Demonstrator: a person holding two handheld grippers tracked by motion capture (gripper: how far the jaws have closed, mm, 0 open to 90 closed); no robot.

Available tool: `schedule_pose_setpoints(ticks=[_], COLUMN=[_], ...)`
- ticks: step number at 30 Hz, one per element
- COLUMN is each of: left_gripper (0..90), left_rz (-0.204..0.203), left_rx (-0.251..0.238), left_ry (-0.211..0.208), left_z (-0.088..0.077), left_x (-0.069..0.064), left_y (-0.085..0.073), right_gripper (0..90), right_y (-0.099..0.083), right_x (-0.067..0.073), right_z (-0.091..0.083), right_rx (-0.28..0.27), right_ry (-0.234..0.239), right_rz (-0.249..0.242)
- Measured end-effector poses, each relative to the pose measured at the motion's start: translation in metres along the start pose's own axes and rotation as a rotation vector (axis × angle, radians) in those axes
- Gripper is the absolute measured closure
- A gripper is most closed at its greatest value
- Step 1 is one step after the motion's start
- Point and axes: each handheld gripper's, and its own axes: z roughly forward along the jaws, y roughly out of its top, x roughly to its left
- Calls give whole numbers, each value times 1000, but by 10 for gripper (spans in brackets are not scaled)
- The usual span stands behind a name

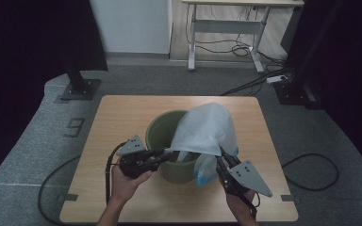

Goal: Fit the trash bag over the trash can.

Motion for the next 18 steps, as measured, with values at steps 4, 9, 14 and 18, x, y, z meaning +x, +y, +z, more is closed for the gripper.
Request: schedule_pose_setpoints(ticks=[4,9,14,18], left_gripper=[486,449,427,426], left_rz=[5,26,33,39], left_rx=[-30,-51,-57,-54], left_ry=[5,2,15,23], left_z=[-12,-23,-25,-21], left_x=[-5,-11,-13,-14], left_y=[6,14,19,23], right_gripper=[885,885,885,885], right_y=[-5,-10,-15,-18], right_x=[8,10,7,4], right_z=[10,13,8,6], right_rx=[32,55,76,85], right_ry=[26,36,40,40], right_rz=[-21,-45,-50,-50])
